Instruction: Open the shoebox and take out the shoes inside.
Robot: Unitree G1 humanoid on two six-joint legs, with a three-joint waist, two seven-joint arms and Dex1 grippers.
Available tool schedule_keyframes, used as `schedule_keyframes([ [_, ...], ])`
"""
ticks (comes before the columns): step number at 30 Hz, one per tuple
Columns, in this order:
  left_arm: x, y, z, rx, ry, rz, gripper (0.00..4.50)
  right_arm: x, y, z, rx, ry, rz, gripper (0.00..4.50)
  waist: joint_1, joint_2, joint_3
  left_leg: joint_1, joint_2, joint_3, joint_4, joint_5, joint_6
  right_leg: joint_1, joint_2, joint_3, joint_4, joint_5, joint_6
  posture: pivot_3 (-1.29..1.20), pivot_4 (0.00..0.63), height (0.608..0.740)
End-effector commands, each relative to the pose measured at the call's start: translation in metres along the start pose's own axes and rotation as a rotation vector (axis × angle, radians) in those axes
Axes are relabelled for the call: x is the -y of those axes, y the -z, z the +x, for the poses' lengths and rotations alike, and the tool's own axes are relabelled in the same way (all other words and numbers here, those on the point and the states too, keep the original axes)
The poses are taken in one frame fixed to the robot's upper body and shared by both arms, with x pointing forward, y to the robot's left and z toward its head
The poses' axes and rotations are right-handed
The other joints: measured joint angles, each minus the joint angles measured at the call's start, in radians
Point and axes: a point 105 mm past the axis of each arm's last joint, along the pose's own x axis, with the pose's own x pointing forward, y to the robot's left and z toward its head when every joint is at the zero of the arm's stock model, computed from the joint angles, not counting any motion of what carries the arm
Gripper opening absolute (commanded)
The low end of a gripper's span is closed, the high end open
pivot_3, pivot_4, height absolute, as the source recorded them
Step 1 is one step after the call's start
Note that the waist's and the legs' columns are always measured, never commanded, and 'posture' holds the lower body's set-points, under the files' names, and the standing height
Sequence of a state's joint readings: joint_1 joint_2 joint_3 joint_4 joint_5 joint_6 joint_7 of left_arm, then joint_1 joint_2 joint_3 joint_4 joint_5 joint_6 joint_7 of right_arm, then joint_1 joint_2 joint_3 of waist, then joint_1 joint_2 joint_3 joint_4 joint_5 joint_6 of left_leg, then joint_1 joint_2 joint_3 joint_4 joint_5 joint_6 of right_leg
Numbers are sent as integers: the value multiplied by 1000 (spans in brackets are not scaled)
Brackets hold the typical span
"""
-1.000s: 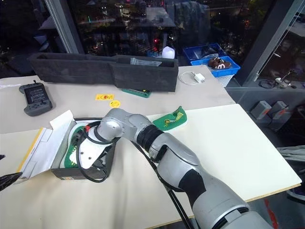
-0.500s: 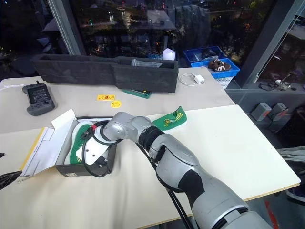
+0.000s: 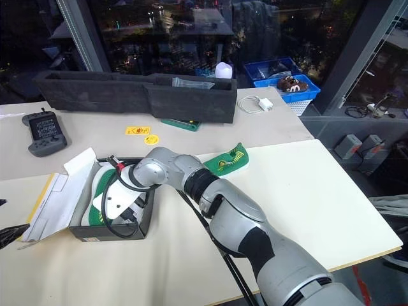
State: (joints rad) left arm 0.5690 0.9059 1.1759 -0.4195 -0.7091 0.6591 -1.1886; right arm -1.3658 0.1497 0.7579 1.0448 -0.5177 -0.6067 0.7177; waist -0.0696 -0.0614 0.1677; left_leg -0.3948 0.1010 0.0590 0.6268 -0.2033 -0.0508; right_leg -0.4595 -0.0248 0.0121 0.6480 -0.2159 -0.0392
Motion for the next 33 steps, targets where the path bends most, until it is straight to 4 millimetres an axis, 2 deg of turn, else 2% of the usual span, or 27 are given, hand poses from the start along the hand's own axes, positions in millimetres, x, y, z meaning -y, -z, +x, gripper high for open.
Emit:
schedule_keyframes([
  [1,-1,-6,1,3,1,23,4500,3,-50,27,170,20,17,44,0,0,0,0,0,0,0,0,0,0,0,0,0,0,0,0,150,738],
  [3,-1,-6,2,3,3,23,4500,8,-50,24,177,36,25,44,0,0,0,0,0,0,0,0,0,0,0,0,0,0,0,0,150,738],
  [7,-1,-7,3,2,8,25,4500,29,-52,11,213,109,52,44,0,0,0,0,0,0,0,0,0,-1,1,0,0,0,0,0,150,738],
  [17,-2,-9,6,2,17,30,4500,39,-46,0,203,145,86,44,0,0,0,-1,1,0,0,0,0,-1,1,0,0,0,0,0,150,738],
  [21,-2,-9,8,-1,21,31,4500,59,-42,-18,226,232,135,44,0,0,0,-1,1,0,0,0,0,-1,1,0,0,0,0,0,150,738],
  [23,-2,-9,8,-2,24,32,4500,67,-37,-28,195,271,92,44,0,0,0,-2,1,0,0,0,0,-2,1,0,0,0,0,0,150,738],
  [30,-4,-8,12,-3,31,34,4500,82,-33,-55,229,363,135,44,1,0,0,-4,1,0,0,0,0,-4,1,0,0,0,0,0,150,738],
  [33,-4,-9,14,-1,36,35,4500,82,-32,-56,258,377,210,44,2,-1,0,-4,1,0,1,0,0,-3,1,0,0,0,0,0,150,738],
])
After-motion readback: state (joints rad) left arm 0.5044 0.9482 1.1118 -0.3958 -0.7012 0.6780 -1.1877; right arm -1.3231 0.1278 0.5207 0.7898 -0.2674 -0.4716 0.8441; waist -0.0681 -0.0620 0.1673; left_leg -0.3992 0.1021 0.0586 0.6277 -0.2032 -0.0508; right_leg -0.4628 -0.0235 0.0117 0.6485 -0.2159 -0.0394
